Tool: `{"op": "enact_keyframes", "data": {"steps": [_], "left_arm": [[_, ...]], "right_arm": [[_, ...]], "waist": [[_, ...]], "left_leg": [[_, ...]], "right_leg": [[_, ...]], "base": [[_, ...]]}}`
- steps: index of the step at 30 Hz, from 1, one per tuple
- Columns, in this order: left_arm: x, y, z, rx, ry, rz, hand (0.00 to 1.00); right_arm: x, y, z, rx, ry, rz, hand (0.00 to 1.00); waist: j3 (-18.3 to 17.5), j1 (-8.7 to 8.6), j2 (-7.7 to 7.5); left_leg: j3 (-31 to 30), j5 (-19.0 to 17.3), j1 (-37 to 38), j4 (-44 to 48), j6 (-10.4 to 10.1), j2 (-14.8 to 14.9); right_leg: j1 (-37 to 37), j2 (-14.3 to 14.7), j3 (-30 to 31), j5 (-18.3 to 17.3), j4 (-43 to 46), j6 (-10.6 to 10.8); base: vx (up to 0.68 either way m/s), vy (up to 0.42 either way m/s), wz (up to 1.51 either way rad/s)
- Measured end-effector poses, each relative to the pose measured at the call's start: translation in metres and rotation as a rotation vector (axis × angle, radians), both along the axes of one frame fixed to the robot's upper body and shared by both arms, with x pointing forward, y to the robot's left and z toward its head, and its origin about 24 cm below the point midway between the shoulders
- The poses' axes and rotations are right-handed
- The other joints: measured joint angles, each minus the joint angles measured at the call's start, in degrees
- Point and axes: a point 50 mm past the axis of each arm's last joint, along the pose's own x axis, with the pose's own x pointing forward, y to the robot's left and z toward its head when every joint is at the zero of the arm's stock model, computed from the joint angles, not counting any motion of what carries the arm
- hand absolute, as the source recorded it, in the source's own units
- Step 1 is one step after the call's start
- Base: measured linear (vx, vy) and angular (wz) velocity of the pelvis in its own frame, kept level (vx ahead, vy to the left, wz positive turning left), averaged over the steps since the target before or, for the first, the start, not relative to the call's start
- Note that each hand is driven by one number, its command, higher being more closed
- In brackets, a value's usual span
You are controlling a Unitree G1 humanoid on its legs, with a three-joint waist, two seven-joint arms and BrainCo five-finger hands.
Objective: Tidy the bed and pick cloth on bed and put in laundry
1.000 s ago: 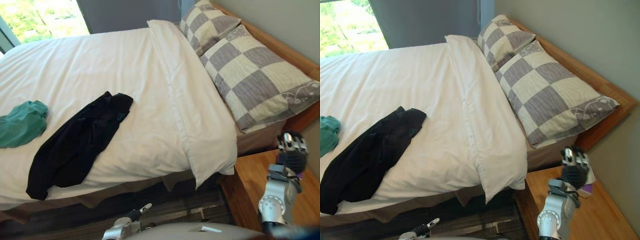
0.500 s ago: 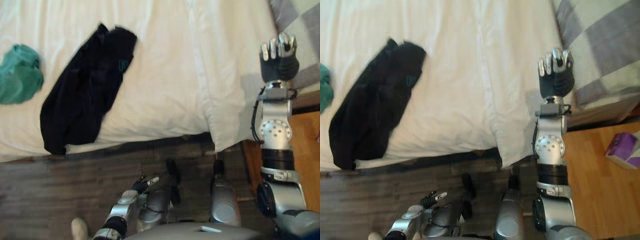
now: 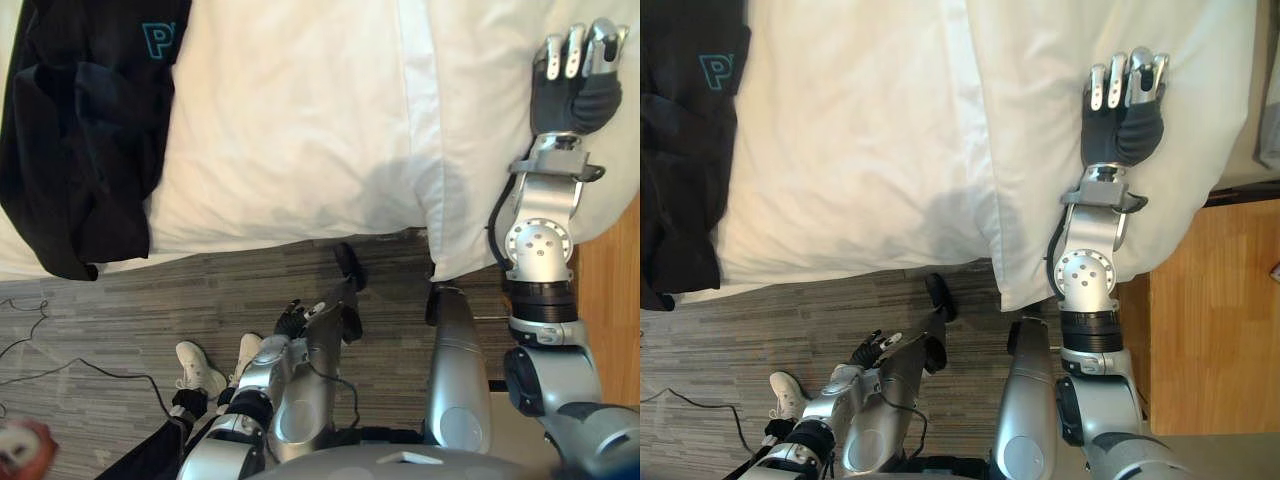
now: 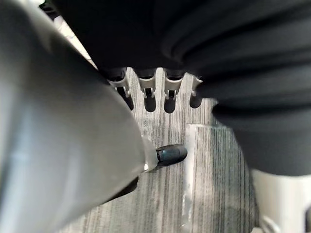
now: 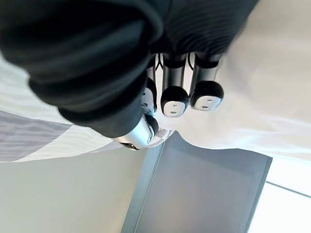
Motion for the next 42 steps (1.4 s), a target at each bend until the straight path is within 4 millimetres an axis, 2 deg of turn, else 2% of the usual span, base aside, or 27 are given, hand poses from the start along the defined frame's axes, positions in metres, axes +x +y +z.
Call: {"op": "enact_keyframes", "data": {"steps": [5, 7, 8, 10, 11, 12, 13, 15, 16, 19, 22, 25, 26, 27, 28, 29, 31, 32, 33, 34, 36, 37, 38, 39, 40, 41, 42], "left_arm": [[0.001, -0.001, 0.0, -0.025, 0.005, 0.047, 0.0], [0.0, -0.001, 0.0, -0.039, 0.011, 0.061, 0.0], [0.0, -0.001, 0.0, -0.044, 0.013, 0.06, 0.0], [0.001, -0.009, 0.001, -0.076, 0.01, 0.049, 0.0], [0.003, -0.011, 0.002, -0.081, 0.002, 0.046, 0.0], [0.004, -0.016, 0.003, -0.093, -0.003, 0.042, 0.0], [0.005, -0.018, 0.003, -0.1, 0.0, 0.039, 0.0], [0.003, -0.019, 0.002, -0.13, 0.011, 0.052, 0.0], [0.001, -0.02, 0.0, -0.136, 0.023, 0.051, 0.0], [-0.005, -0.019, -0.004, -0.146, 0.035, 0.047, 0.0], [-0.009, -0.017, -0.008, -0.147, 0.057, 0.055, 0.0], [-0.016, -0.015, -0.013, -0.164, 0.098, 0.08, 0.0], [-0.018, -0.015, -0.015, -0.163, 0.138, 0.107, 0.0], [-0.019, -0.015, -0.015, -0.162, 0.146, 0.113, 0.0], [-0.021, -0.01, -0.016, -0.141, 0.16, 0.141, 0.0], [-0.021, -0.005, -0.016, -0.127, 0.156, 0.157, 0.0], [-0.02, 0.02, -0.011, -0.124, 0.112, 0.235, 0.0], [-0.021, 0.027, -0.011, -0.125, 0.099, 0.255, 0.0], [-0.024, 0.046, -0.008, -0.128, 0.045, 0.316, 0.0], [-0.027, 0.054, -0.009, -0.119, 0.034, 0.335, 0.0], [-0.048, 0.075, -0.015, -0.068, 0.023, 0.384, 0.0], [-0.055, 0.077, -0.018, -0.053, 0.022, 0.394, 0.0], [-0.059, 0.077, -0.021, -0.044, 0.024, 0.397, 0.0], [-0.068, 0.074, -0.026, -0.022, 0.032, 0.389, 0.0], [-0.077, 0.068, -0.031, -0.017, 0.041, 0.387, 0.0], [-0.075, 0.068, -0.03, -0.009, 0.027, 0.381, 0.0], [-0.077, 0.077, -0.029, 0.019, 0.015, 0.388, 0.0]], "right_arm": [[-0.01, -0.007, -0.042, 0.047, -0.024, 0.011, 1.0], [-0.023, -0.021, -0.083, 0.074, 0.053, -0.036, 1.0], [-0.027, -0.024, -0.094, 0.088, 0.086, -0.052, 1.0], [-0.04, -0.046, -0.15, 0.167, 0.296, -0.141, 1.0], [-0.046, -0.052, -0.164, 0.189, 0.349, -0.168, 1.0], [-0.059, -0.063, -0.189, 0.219, 0.45, -0.217, 1.0], [-0.07, -0.068, -0.207, 0.24, 0.522, -0.246, 1.0], [-0.087, -0.076, -0.225, 0.249, 0.612, -0.276, 1.0], [-0.095, -0.079, -0.237, 0.247, 0.684, -0.295, 0.0], [-0.114, -0.084, -0.265, 0.238, 0.889, -0.355, 0.0], [-0.125, -0.085, -0.283, 0.191, 1.081, -0.402, 0.0], [-0.136, -0.081, -0.302, -0.034, 1.318, -0.469, 0.0], [-0.143, -0.076, -0.311, -0.278, 1.45, -0.489, 0.0], [-0.145, -0.075, -0.313, -0.329, 1.475, -0.49, 0.0], [-0.151, -0.069, -0.323, -0.553, 1.569, -0.477, 0.0], [-0.153, -0.064, -0.329, -0.672, 1.609, -0.463, 0.0], [-0.16, -0.04, -0.351, -1.3, 1.63, -0.35, 0.0], [-0.164, -0.035, -0.356, -1.383, 1.625, -0.314, 0.0], [-0.169, -0.027, -0.365, -1.408, 1.65, -0.254, 0.0], [-0.171, -0.026, -0.367, -1.386, 1.665, -0.243, 0.0], [-0.17, -0.028, -0.367, -1.225, 1.71, -0.255, 0.0], [-0.172, -0.034, -0.367, -1.188, 1.737, -0.276, 0.0], [-0.174, -0.04, -0.367, -1.168, 1.763, -0.29, 0.0], [-0.18, -0.053, -0.369, -1.119, 1.822, -0.308, 0.0], [-0.19, -0.067, -0.371, -1.081, 1.891, -0.326, 0.0], [-0.194, -0.07, -0.374, -1.059, 1.928, -0.319, 0.0], [-0.203, -0.059, -0.385, -1.028, 1.991, -0.246, 0.0]], "waist": [[0.05, -0.22, -0.36], [0.0, -0.37, -0.69], [-0.11, -0.45, -0.96], [-0.27, -1.25, -1.68], [-0.28, -1.31, -1.7], [-0.28, -1.37, -1.7], [-0.24, -1.78, -1.79], [-0.18, -2.93, -1.88], [-0.2, -3.48, -2.17], [-0.84, -3.73, -3.55], [-1.72, -3.36, -4.84], [-2.89, -3.23, -6.18], [-2.91, -3.46, -6.47], [-2.9, -3.45, -6.5], [-3.54, -3.11, -7.37], [-4.03, -2.68, -8.07], [-6.03, -1.13, -10.75], [-6.57, -0.74, -11.55], [-7.15, 0.31, -12.58], [-7.43, 0.59, -13.05], [-8.5, 0.42, -13.55], [-8.73, 0.27, -13.12], [-9.07, 0.22, -12.44], [-9.98, 0.14, -11.23], [-10.97, -0.17, -9.51], [-10.69, 0.1, -9.99], [-10.35, 1.08, -10.65]], "left_leg": [[2.42, -0.01, 0.93, -0.01, -0.11, 0.14], [2.89, -0.46, 2.57, -0.06, -0.77, 0.09], [3.48, -0.61, 3.02, -0.05, -0.99, 0.08], [4.29, -1.51, 4.5, -0.22, -2.02, 0.15], [4.65, -1.88, 4.74, -0.29, -2.36, 0.18], [5.72, -2.84, 5.53, -0.98, -1.97, 0.28], [6.54, -2.92, 6.09, -1.17, -1.62, 0.26], [7.6, -3.51, 7.8, -1.21, -1.25, 0.3], [8.19, -3.86, 9.49, -1.12, -0.73, 0.45], [8.53, -3.9, 12.56, -1.1, -0.62, 1.17], [8.67, -4.19, 14.57, -1.11, -0.55, 1.88], [8.41, -6.62, 15.34, 3.02, 0.06, 2.93], [8.69, -10.16, 14.21, 10.66, 1.34, 4.7], [8.72, -10.81, 13.94, 12.26, 1.51, 5.1], [8.21, -13.11, 12.54, 17.65, 2.22, 6.31], [7.77, -14.02, 11.82, 19.81, 2.45, 6.74], [4.74, -16.96, 9.46, 23.93, 2.08, 7.3], [4.66, -17.35, 9.02, 24.54, 1.87, 7.28], [5.75, -21.12, 7.6, 34.1, 3.09, 11.45], [4.93, -22.08, 7.55, 37.43, 2.71, 13.42], [-0.16, -22.06, 10.59, 37.45, -1.15, 21.46], [-2.51, -20.61, 12.35, 33.58, -2.55, 23.35], [-3.64, -19.09, 13.76, 30.44, -2.7, 24.23], [-4.68, -14.88, 16.91, 24.61, -2.15, 24.85], [-4.64, -15.2, 19.1, 22.65, -11.7, 23.62], [-4.05, -16.67, 18.85, 24.54, -14.66, 22.19], [-2.38, -18.83, 18.56, 29.07, -14.17, 20.7]], "right_leg": [[0.84, 0.23, 0.84, 0.52, -1.2, -0.77], [2.29, 0.28, 1.39, 0.83, -1.92, -0.91], [2.61, 0.27, 1.54, 0.85, -1.96, -0.91], [4.13, 0.47, 1.61, 0.97, -3.07, -1.08], [4.13, 0.55, 1.85, 1.02, -3.27, -1.17], [4.0, 1.09, 2.8, 1.11, -3.33, -1.23], [4.11, 1.28, 3.44, 1.42, -3.49, -1.17], [5.43, 1.6, 4.37, 1.78, -3.85, -0.96], [6.91, 1.78, 4.69, 1.8, -3.94, -0.94], [10.17, 2.5, 4.7, 1.8, -4.89, -0.93], [12.52, 3.23, 4.5, 1.8, -5.67, -0.94], [15.41, 2.81, 3.12, 0.77, -4.7, -1.18], [17.93, 1.47, 0.09, -1.27, -2.3, -0.93], [18.36, 1.16, -0.51, -1.78, -1.62, -0.77], [18.96, 0.13, -2.5, -3.79, 1.51, -0.61], [18.95, -0.27, -3.1, -4.82, 3.01, -0.61], [18.9, -1.69, -5.59, -7.58, 6.66, -0.9], [18.97, -2.15, -5.94, -7.92, 6.61, -1.05], [19.52, -2.98, -6.32, -7.93, 6.78, -1.3], [19.81, -3.49, -6.1, -7.92, 7.0, -1.3], [19.84, -6.43, -4.34, -7.05, 7.44, 0.33], [19.61, -7.7, -3.19, -6.18, 7.23, 1.91], [19.51, -8.86, -2.76, -5.53, 6.93, 3.11], [19.62, -11.21, -1.78, -3.69, 5.21, 6.5], [20.77, -13.29, -0.9, -0.8, 1.58, 9.06], [21.34, -14.91, 0.12, 1.83, -0.53, 8.83], [22.13, -16.57, -0.46, 9.55, -4.16, 4.03]], "base": [[-0.01, 0.011, -0.14], [0.0, 0.02, -0.18], [-0.01, 0.02, -0.21], [-0.02, 0.018, -0.2], [-0.03, 0.028, -0.28], [-0.02, 0.028, -0.36], [-0.02, 0.029, -0.4], [0.02, 0.005, -0.37], [0.04, -0.004, -0.32], [0.07, -0.035, -0.18], [0.1, -0.067, -0.1], [0.1, -0.056, 0.24], [0.08, -0.033, 0.61], [0.05, -0.009, 0.88], [0.01, 0.004, 0.59], [0.02, -0.015, 0.78], [0.02, -0.024, 0.67], [0.03, 0.023, 0.45], [0.03, 0.051, 0.17], [0.04, 0.123, 0.09], [0.02, 0.342, -0.05], [0.0, 0.437, -0.06], [-0.02, 0.495, 0.0], [0.0, 0.669, -0.01], [0.0, 0.722, -0.05], [-0.02, 0.77, -0.29], [-0.07, 0.949, -0.62]]}}
